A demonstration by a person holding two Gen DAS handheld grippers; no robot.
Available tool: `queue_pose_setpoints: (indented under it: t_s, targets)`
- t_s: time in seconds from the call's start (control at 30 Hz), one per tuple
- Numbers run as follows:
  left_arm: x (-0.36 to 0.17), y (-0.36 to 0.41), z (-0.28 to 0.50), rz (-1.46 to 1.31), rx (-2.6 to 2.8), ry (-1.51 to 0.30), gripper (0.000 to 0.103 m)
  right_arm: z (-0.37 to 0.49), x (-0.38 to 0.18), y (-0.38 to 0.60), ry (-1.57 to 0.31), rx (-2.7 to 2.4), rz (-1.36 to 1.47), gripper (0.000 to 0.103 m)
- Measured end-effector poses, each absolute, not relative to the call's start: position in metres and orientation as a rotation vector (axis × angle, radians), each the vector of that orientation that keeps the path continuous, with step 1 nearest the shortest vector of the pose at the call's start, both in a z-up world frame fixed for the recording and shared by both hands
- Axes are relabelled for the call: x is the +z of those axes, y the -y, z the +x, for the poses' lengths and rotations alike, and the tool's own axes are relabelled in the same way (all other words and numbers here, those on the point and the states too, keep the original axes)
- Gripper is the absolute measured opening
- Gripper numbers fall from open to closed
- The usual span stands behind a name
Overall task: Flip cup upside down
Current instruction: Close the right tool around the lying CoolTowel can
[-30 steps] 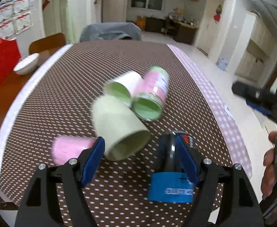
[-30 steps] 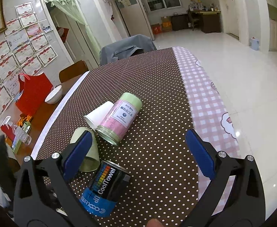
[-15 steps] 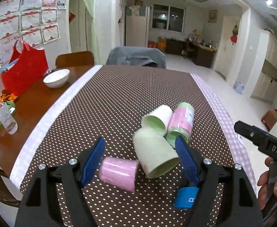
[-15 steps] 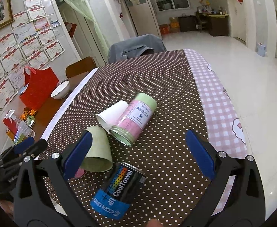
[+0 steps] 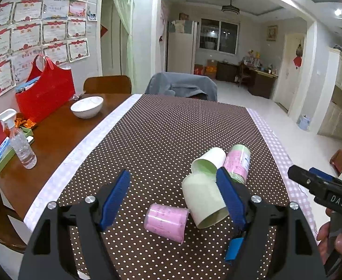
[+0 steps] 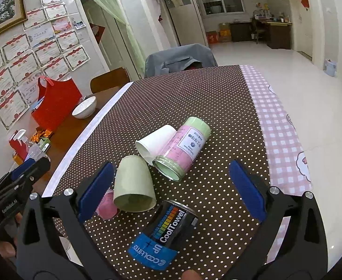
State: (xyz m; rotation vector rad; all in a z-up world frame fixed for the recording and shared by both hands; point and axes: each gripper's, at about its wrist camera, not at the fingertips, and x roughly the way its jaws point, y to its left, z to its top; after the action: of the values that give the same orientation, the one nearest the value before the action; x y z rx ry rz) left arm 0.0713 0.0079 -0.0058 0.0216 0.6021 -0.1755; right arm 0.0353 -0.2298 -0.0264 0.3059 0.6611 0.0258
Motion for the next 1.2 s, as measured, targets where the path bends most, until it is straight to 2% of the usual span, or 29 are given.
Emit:
queue_pose_setpoints:
  t_s: [1.2]
  targets:
    - [-0.049, -0.044, 0.089, -0.033, -0.132, -0.7, 0.075, 0.058, -0.132, 0.231, -1.107, 0.058, 0.6, 0.097]
